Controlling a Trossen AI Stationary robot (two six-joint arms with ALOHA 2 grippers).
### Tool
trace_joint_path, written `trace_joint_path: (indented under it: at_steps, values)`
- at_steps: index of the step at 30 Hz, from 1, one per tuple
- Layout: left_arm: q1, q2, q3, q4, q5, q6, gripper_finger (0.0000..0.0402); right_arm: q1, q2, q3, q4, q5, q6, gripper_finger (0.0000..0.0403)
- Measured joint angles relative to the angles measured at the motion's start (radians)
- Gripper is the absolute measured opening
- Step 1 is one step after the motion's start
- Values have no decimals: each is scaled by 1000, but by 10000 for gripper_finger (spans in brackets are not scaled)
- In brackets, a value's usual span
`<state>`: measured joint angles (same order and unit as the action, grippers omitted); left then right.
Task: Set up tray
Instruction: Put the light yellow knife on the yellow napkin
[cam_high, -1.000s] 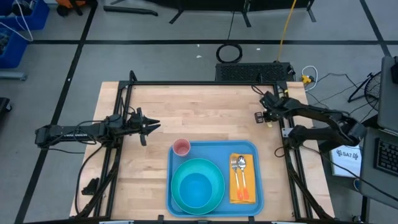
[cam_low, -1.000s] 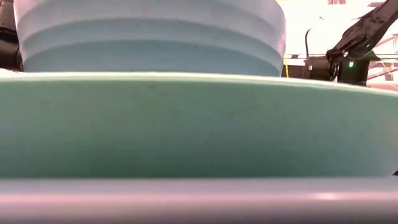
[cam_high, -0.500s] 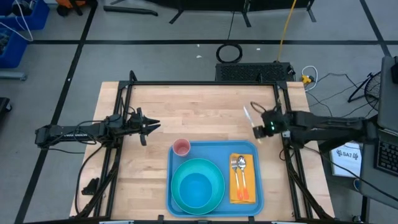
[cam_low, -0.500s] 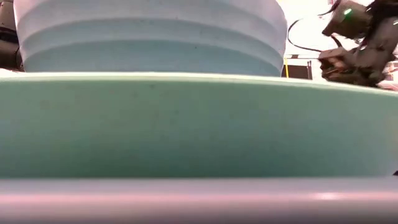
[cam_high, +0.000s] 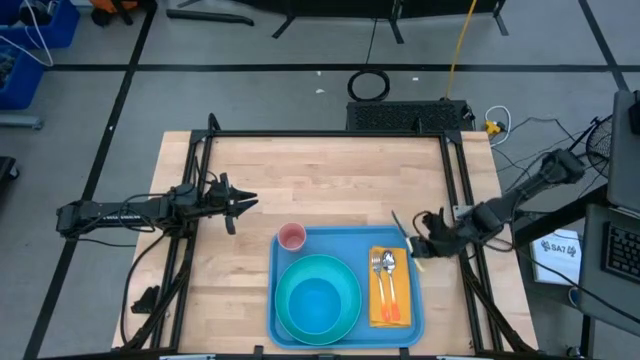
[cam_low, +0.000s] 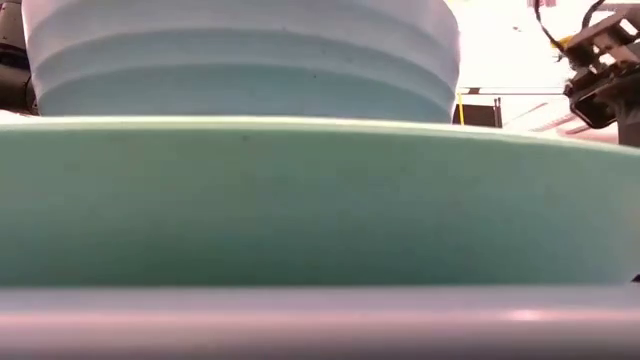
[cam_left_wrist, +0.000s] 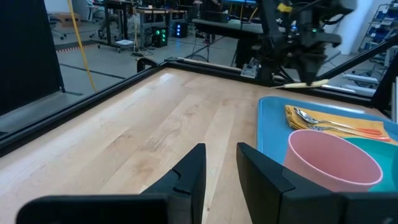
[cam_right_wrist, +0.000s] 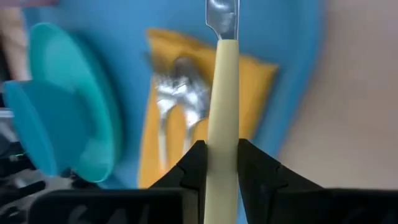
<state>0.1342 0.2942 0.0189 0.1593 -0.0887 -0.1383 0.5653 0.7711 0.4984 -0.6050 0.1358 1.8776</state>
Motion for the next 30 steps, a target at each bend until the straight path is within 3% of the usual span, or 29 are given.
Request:
trace_joint_path:
  at_steps: [6,13,20,25,30]
  values:
    - [0,0,0,1,0,0,93,114,171,77,103,114,48,52]
    - [0,0,0,1,0,0,93,143,377,353,-106,146,9,52]
    - [0,0,0,1,0,0,93,220,592,600,-426,-53,195,52]
    - [0,0,0,1,0,0,93,272,680,653,-414,-72,316,52]
    - [0,0,0,1,0,0,93,282,759,655,-416,-206,363,52]
